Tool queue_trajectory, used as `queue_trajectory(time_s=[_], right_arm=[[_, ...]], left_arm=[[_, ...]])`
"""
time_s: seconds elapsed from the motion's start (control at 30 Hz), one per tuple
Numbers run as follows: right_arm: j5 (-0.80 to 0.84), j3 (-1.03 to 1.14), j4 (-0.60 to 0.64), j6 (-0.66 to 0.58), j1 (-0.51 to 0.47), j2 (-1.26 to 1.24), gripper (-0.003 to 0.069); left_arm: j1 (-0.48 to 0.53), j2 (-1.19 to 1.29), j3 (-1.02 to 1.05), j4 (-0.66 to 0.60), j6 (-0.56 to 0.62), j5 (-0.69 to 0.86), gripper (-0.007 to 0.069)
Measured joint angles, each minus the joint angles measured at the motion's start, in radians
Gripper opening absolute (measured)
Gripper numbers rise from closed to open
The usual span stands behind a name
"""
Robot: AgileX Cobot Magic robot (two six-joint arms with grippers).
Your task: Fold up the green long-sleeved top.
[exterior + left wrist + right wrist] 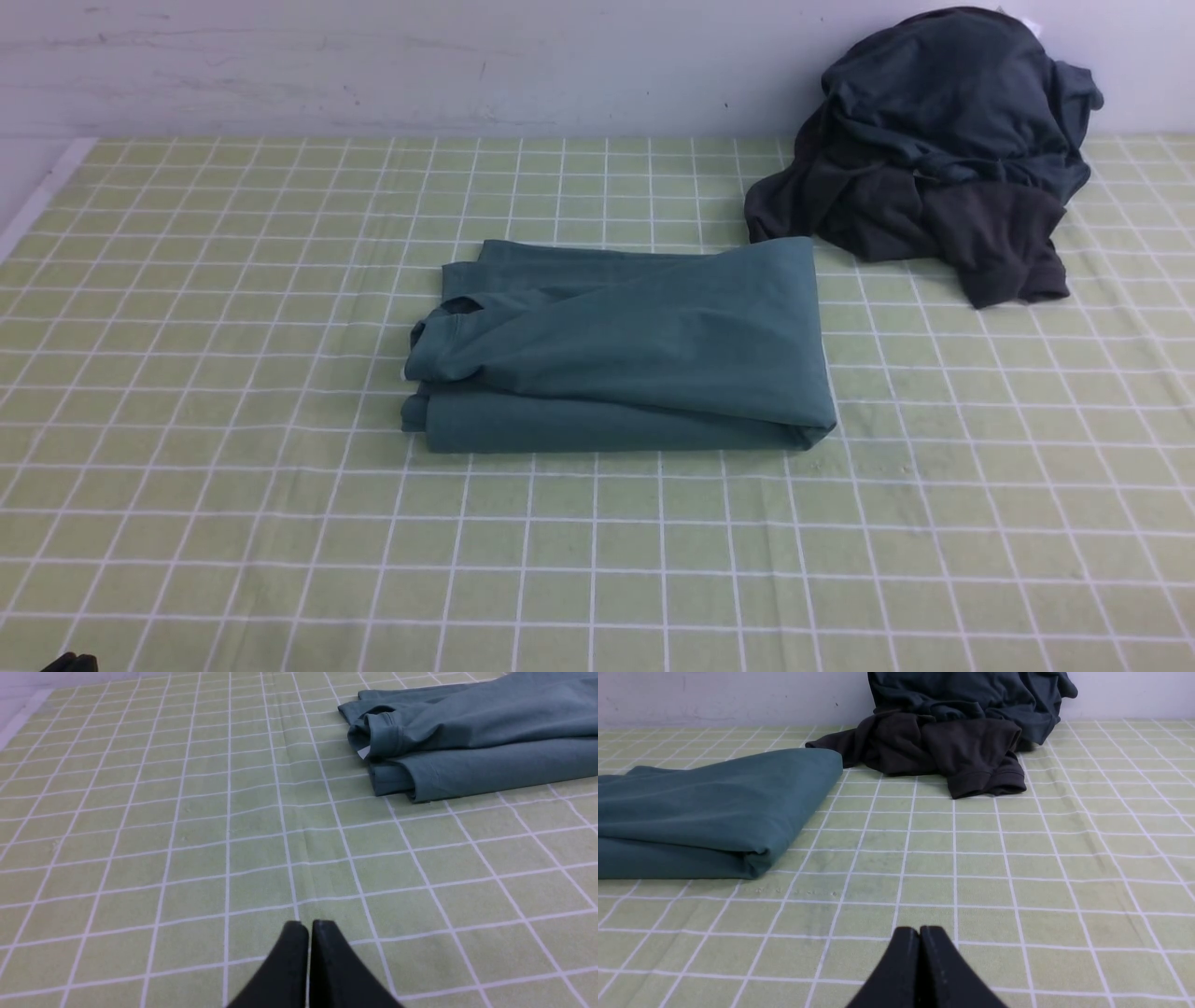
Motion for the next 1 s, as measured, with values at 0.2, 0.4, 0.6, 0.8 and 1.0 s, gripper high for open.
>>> queue_trajectory(time_s=[0.2, 0.4, 0.6, 0.8, 1.0], right_arm=[[0.000, 0.000, 0.000, 0.000, 0.000, 0.000, -0.0014], [0.000, 0.000, 0.000, 0.000, 0.000, 0.000, -0.0014], [0.000, 0.000, 0.000, 0.000, 0.000, 0.000, -0.0014], [0.000, 0.000, 0.000, 0.000, 0.000, 0.000, -0.0014], [0.000, 0.000, 0.000, 0.015, 0.000, 0.000, -0.0014]], left_arm=[[0.000, 0.000, 0.000, 0.000, 0.000, 0.000, -0.0003], [0.000, 0.000, 0.000, 0.000, 0.000, 0.000, -0.0003], [0.000, 0.000, 0.000, 0.000, 0.000, 0.000, -0.0003], [0.000, 0.000, 0.000, 0.000, 0.000, 0.000, -0.0003], [0.000, 0.000, 0.000, 0.000, 0.000, 0.000, -0.0003]])
